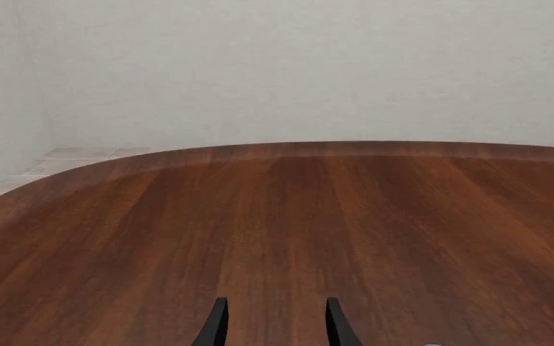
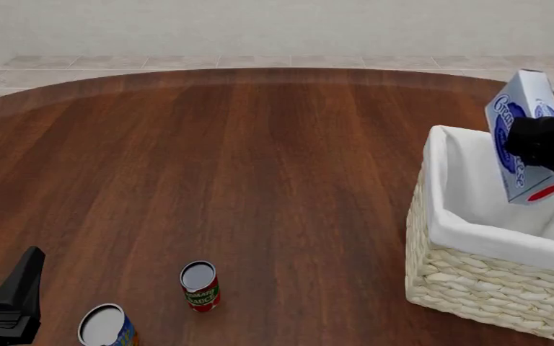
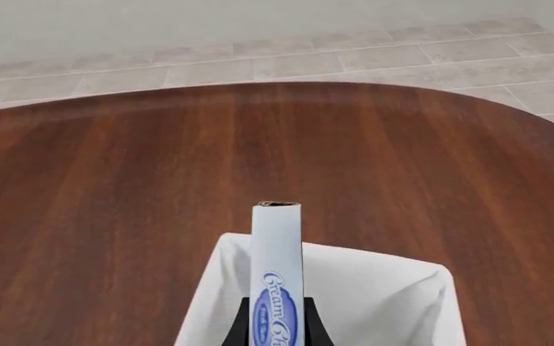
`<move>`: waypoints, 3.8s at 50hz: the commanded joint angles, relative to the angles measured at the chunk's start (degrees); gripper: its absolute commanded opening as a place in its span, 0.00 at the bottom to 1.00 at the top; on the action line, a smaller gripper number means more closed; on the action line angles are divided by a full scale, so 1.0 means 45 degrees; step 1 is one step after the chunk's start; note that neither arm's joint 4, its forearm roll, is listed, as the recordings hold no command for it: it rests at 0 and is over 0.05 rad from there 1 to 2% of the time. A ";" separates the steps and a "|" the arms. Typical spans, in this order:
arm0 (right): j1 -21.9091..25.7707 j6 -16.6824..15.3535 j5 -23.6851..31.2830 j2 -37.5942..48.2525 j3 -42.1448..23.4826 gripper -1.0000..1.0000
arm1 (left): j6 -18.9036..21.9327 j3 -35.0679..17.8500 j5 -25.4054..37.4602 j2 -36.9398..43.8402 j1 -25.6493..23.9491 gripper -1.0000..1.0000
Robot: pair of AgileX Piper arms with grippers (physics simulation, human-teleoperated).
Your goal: Pick up the cream cheese box, and put it in the basket.
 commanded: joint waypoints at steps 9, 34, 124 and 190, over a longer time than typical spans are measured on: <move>-0.0229 0.0155 -0.0378 0.0142 0.0117 0.00 | 0.0000 0.0000 0.0000 0.0000 0.0000 1.00; -0.0501 0.0260 -0.0898 0.0491 0.0356 0.00 | 0.0000 0.0000 0.0000 0.0000 0.0000 1.00; -0.0906 0.0182 -0.1513 0.1313 0.0198 1.00 | 0.0000 0.0000 0.0000 0.0000 0.0000 1.00; -0.0627 0.0094 -0.1506 0.0918 0.0355 1.00 | 0.0000 0.0000 0.0000 0.0000 0.0000 1.00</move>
